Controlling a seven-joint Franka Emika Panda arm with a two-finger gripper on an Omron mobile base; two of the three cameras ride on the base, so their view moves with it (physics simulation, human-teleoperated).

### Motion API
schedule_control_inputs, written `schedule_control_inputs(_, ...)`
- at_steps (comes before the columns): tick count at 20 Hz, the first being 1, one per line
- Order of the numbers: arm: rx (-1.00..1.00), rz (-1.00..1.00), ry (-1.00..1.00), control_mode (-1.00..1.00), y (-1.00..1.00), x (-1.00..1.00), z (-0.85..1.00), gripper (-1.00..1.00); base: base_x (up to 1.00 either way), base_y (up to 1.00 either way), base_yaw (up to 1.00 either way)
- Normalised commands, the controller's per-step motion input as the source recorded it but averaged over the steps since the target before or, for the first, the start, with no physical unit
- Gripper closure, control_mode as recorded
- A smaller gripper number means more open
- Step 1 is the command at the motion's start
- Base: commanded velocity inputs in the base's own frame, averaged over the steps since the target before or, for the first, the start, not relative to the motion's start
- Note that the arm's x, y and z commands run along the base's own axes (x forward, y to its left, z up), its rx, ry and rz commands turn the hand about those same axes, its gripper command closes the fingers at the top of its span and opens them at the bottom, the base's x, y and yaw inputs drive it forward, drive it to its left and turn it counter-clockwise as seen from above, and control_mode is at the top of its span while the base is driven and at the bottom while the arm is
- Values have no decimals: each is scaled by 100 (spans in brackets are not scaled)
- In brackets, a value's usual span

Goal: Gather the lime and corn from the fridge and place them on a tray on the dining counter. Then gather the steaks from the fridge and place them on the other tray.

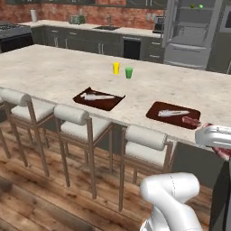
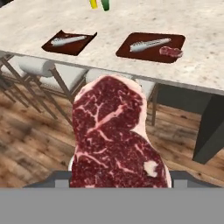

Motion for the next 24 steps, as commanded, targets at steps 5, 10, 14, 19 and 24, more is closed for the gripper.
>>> schedule_control_inputs(5,0,0,0,100,0,0,0,100,62,11,-43)
schedule_control_inputs(10,0,0,0,100,0,0,0,100,65,4,-41)
schedule_control_inputs(14,0,0,0,100,0,0,0,100,73,5,-39)
schedule_control_inputs(19,0,0,0,100,0,0,0,100,67,19,-33)
schedule_control_inputs(24,0,0,0,100,0,0,0,100,62,11,-15)
